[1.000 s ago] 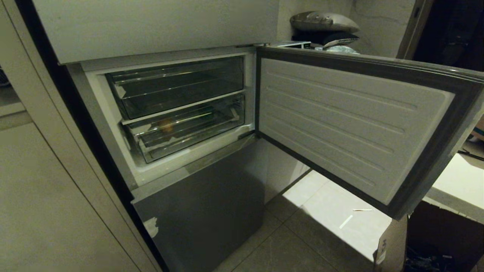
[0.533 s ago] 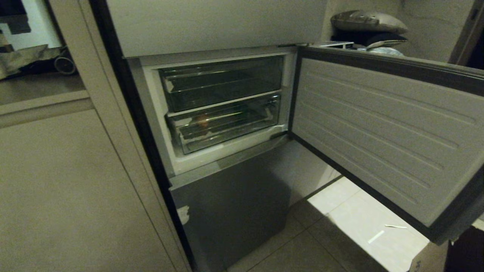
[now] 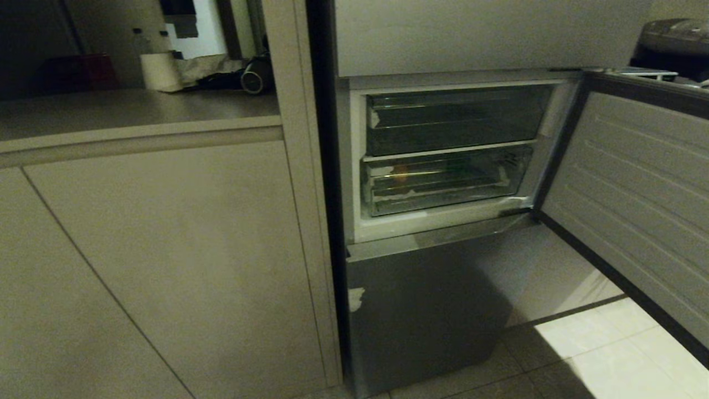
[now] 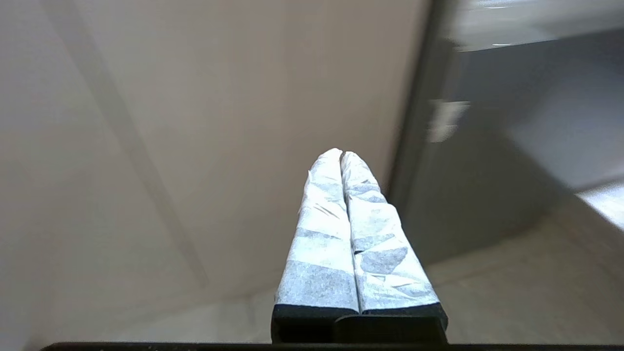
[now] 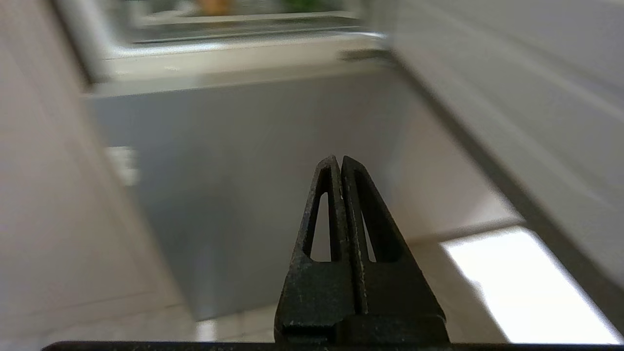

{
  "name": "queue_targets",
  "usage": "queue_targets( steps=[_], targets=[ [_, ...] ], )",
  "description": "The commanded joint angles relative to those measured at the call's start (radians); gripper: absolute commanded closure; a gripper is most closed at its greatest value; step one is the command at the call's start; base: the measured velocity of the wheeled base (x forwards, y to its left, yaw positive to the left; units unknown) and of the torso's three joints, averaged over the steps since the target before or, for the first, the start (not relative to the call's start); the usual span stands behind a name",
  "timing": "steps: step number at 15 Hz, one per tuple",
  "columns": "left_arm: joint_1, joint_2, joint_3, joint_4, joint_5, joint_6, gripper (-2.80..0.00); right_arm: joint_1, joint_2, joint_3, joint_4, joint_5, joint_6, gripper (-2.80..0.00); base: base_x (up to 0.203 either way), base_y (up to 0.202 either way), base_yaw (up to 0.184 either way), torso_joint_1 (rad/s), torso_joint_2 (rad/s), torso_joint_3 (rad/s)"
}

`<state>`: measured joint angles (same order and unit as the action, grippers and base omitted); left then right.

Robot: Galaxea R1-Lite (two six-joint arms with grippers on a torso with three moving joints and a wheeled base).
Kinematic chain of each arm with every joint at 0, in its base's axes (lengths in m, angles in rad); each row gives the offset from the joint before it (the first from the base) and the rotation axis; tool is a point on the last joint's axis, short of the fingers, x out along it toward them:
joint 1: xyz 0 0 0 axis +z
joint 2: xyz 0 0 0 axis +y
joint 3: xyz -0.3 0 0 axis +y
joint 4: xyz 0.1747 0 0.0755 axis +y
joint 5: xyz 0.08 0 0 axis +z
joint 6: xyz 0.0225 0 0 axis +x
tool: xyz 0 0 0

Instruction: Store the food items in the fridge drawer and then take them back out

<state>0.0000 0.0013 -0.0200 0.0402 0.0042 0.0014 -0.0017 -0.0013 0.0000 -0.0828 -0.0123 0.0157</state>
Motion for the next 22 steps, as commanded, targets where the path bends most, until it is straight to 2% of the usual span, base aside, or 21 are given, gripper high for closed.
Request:
queue_targets(
  steps=[1,7,22],
  targets=[
    [0.0,0.002,0.0,0.001,0.0,0.0,0.0,0.0,0.001,0.031,-0.002,0.0,0.0,0.0,0.0,-0.008,0.174,-0.002,0.0,-0.006],
    [0.0,0.002,0.0,0.001,0.0,0.0,0.0,0.0,0.001,0.031,-0.002,0.0,0.0,0.0,0.0,-0.007,0.156,0.003,0.0,0.0],
    [0.0,0.002,0.0,0.001,0.0,0.0,0.0,0.0,0.001,0.031,-0.002,0.0,-0.008,0.0,0.0,0.0,0.0,0.0,0.0,0.0]
  ],
)
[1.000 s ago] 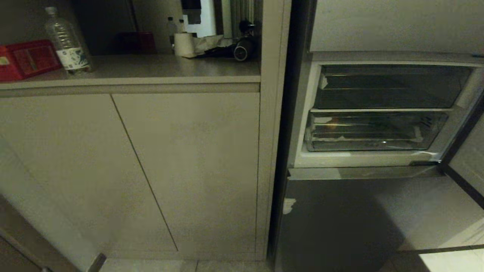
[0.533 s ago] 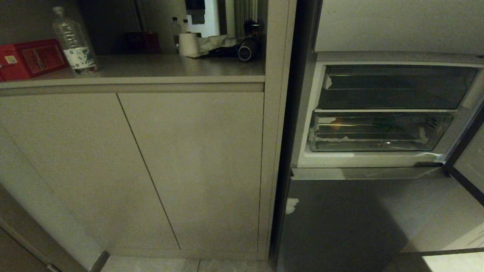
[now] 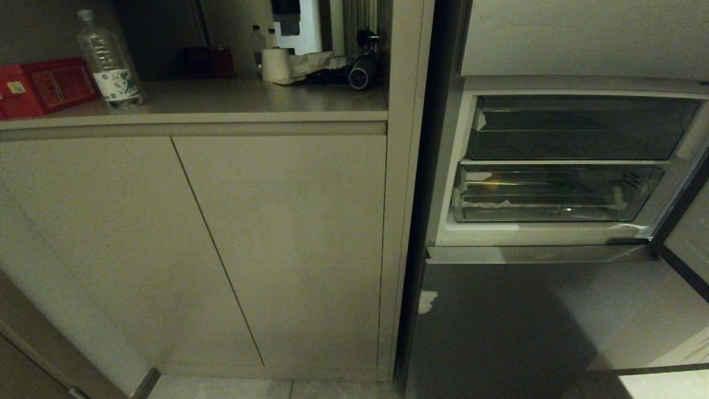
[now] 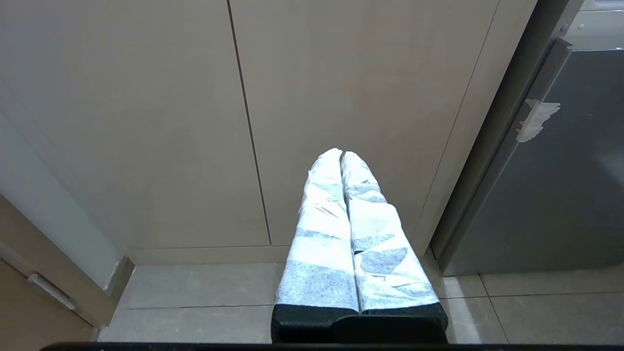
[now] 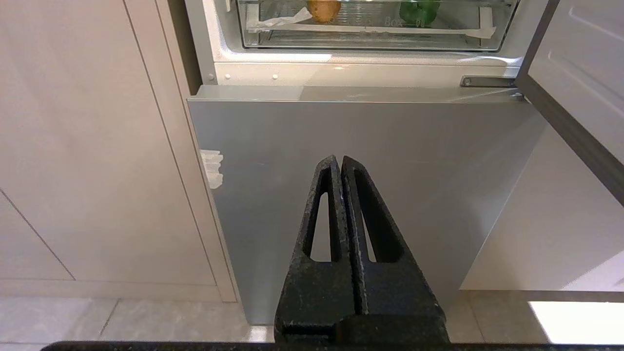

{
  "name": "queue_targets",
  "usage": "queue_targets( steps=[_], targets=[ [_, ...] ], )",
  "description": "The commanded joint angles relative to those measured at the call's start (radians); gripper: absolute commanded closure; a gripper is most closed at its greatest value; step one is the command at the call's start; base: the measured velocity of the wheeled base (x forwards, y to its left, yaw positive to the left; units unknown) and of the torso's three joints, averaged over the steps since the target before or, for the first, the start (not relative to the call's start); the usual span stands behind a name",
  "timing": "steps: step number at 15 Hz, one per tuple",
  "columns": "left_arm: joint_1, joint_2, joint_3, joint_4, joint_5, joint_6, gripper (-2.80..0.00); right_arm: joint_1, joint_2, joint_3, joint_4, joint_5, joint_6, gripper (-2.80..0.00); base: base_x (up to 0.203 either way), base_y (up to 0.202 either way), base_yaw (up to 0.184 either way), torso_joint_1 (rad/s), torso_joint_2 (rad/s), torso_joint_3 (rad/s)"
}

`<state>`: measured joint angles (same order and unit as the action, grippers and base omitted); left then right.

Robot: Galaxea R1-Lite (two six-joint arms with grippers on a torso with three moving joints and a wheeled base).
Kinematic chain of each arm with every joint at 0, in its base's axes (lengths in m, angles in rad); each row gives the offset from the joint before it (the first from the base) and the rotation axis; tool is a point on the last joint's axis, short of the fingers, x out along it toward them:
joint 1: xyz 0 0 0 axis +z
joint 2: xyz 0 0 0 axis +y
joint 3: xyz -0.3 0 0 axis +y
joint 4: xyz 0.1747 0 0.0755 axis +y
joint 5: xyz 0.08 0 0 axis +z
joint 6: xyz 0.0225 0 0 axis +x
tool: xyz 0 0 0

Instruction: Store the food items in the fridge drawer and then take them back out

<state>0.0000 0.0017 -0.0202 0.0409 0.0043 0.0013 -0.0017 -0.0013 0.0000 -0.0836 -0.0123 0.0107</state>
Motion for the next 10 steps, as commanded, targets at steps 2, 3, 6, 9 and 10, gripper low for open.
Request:
queue_targets(
  steps=[2,3,6,9,10],
  targets=[
    [0.0,0.001,0.0,0.001,0.0,0.0,0.0,0.0,0.001,0.031,-0.002,0.002,-0.007,0.0,0.0,0.0,0.0,0.0,0.0,0.0],
    [0.0,0.001,-0.001,0.001,0.0,0.0,0.0,0.0,0.001,0.031,-0.001,0.006,-0.022,0.0,0.0,0.0,0.0,0.0,0.0,0.0],
    [0.0,0.001,0.0,0.001,0.0,0.0,0.0,0.0,0.019,-0.03,0.004,0.014,-0.047,0.0,0.0,0.0,0.0,0.0,0.0,0.0],
    [0.0,0.001,0.0,0.001,0.0,0.0,0.0,0.001,0.232,-0.185,0.02,0.042,0.019,0.0,0.0,0.0,0.0,0.0,0.0,0.0],
    [0.0,0.001,0.0,0.001,0.0,0.0,0.0,0.002,0.366,-0.232,0.015,0.054,0.039,0.0,0.0,0.0,0.0,0.0,0.0,0.0]
  ],
)
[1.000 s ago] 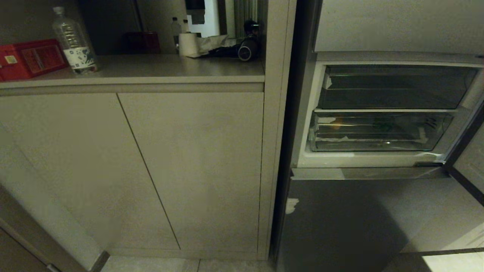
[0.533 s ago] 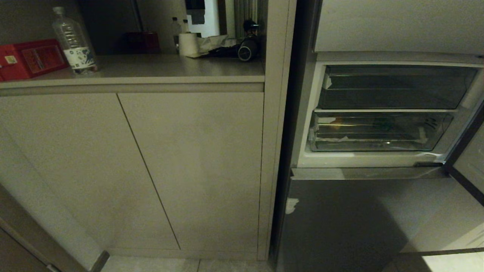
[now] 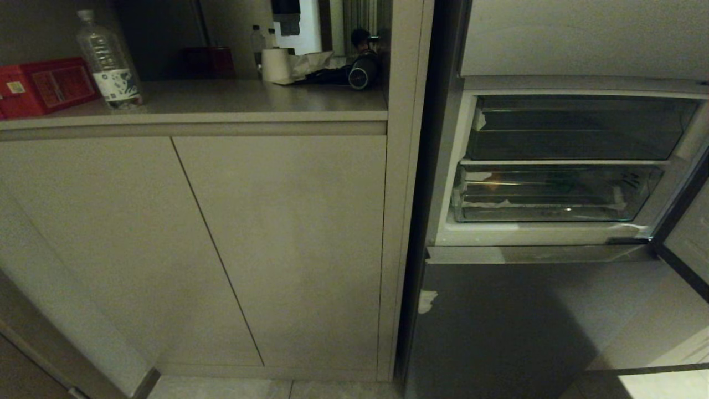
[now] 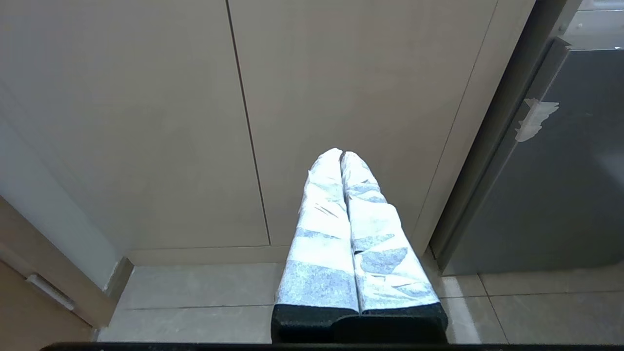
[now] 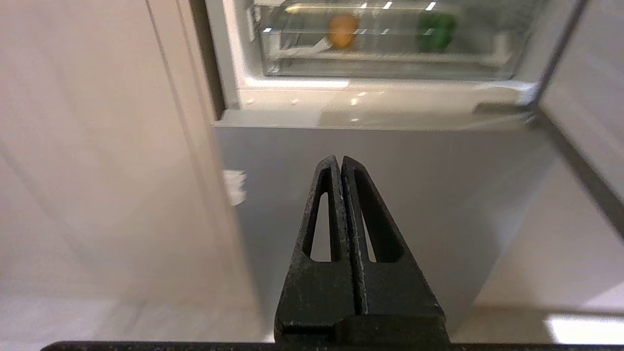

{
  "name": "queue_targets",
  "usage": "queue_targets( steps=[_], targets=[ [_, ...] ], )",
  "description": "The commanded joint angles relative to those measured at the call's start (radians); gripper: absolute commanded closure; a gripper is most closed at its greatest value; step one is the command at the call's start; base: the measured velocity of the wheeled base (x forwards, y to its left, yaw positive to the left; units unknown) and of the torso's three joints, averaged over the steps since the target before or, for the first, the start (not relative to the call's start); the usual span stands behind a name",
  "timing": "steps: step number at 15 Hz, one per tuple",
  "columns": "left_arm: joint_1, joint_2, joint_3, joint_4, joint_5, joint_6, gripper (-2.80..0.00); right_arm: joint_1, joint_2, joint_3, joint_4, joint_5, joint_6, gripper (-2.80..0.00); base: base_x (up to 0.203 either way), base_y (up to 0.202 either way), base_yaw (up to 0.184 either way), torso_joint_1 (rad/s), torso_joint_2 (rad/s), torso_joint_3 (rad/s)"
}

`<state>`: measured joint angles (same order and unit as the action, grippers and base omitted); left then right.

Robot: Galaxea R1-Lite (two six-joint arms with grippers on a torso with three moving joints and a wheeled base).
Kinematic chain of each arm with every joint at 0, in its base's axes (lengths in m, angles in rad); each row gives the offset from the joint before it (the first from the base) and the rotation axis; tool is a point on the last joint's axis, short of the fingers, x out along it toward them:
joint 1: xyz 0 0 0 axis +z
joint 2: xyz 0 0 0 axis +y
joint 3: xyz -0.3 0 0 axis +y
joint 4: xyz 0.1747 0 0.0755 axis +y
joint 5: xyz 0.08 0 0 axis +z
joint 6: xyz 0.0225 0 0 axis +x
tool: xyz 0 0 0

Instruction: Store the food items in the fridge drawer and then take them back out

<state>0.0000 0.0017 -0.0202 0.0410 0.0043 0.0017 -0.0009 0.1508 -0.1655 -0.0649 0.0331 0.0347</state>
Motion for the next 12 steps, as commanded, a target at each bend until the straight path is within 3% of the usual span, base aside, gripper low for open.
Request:
queue_targets(
  steps=[1,3,4,8,12],
  targets=[
    [0.0,0.001,0.0,0.0,0.0,0.0,0.0,0.002,0.363,-0.107,-0.023,0.03,0.03,0.0,0.0,0.0,0.0,0.0,0.0,0.0],
    [0.0,0.001,0.0,0.0,0.0,0.0,0.0,0.005,0.656,-0.168,-0.12,0.088,0.049,0.0,0.0,0.0,0.0,0.0,0.0,0.0],
    [0.0,0.001,0.0,0.0,0.0,0.0,0.0,0.007,0.796,-0.191,-0.194,0.113,0.055,-2.8,0.0,0.0,0.0,0.0,0.0,0.0],
    [0.0,0.001,0.0,0.0,0.0,0.0,0.0,0.048,1.212,-0.269,-0.502,0.174,0.074,-2.8,0.0,0.0,0.0,0.0,0.0,0.0],
    [0.0,0.001,0.0,0.0,0.0,0.0,0.0,0.084,1.443,-0.374,-0.66,0.196,0.074,-2.8,0.0,0.0,0.0,0.0,0.0,0.0]
  ],
)
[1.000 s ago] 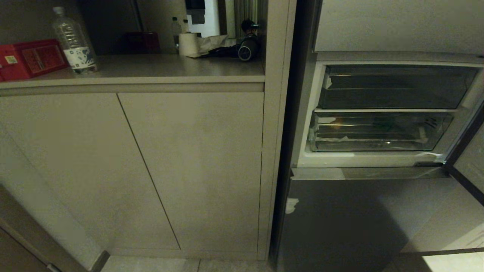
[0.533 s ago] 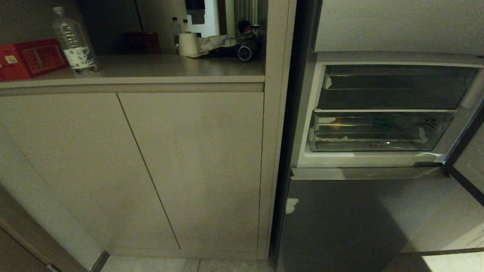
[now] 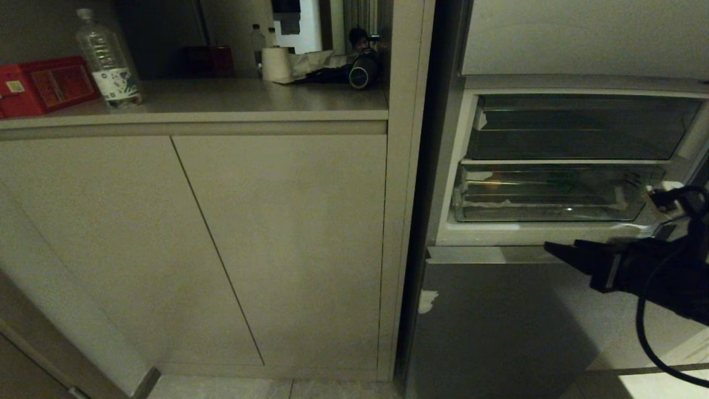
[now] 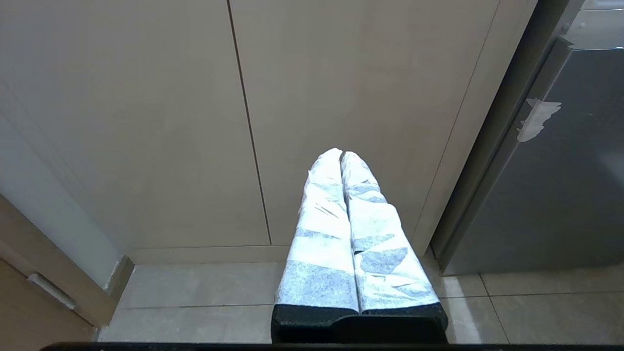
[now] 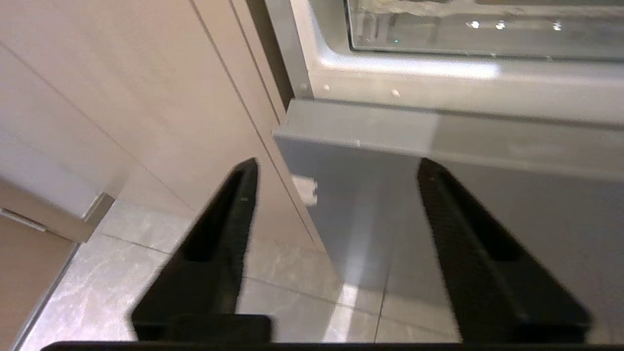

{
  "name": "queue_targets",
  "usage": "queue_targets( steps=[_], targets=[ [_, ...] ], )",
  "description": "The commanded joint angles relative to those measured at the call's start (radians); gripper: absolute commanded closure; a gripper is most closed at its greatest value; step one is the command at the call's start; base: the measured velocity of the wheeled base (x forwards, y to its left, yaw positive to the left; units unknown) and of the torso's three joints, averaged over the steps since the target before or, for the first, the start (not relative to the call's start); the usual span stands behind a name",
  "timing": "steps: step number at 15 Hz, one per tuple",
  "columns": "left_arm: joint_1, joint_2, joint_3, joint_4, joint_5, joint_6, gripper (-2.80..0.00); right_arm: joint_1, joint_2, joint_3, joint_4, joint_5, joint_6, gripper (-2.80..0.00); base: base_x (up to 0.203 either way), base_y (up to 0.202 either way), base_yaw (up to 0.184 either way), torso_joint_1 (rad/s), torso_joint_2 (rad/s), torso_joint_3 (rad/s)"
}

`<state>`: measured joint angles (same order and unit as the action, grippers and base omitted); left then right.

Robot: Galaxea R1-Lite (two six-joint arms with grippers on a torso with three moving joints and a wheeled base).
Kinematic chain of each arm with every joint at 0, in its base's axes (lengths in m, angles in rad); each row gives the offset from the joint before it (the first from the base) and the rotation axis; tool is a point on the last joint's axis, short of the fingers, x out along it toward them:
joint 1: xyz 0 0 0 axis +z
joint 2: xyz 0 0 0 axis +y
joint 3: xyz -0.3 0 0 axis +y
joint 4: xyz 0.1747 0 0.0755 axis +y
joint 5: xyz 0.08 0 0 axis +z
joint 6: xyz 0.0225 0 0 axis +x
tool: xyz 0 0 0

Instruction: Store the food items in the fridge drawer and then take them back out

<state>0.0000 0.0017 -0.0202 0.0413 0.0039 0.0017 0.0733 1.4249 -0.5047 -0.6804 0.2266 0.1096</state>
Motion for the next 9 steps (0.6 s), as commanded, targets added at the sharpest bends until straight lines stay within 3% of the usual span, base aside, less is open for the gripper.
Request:
queue_targets(
  steps=[1,5,9],
  targets=[
    [0.0,0.001,0.0,0.0,0.001,0.0,0.0,0.013,0.222,-0.053,-0.102,-0.006,-0.004,-2.8,0.0,0.0,0.0,0.0,0.0,0.0],
    [0.0,0.001,0.0,0.0,0.001,0.0,0.0,0.032,0.429,-0.122,-0.402,-0.104,-0.043,-2.8,0.0,0.0,0.0,0.0,0.0,0.0],
    [0.0,0.001,0.0,0.0,0.001,0.0,0.0,0.079,0.54,-0.218,-0.465,-0.161,-0.041,-2.8,0.0,0.0,0.0,0.0,0.0,0.0]
  ],
)
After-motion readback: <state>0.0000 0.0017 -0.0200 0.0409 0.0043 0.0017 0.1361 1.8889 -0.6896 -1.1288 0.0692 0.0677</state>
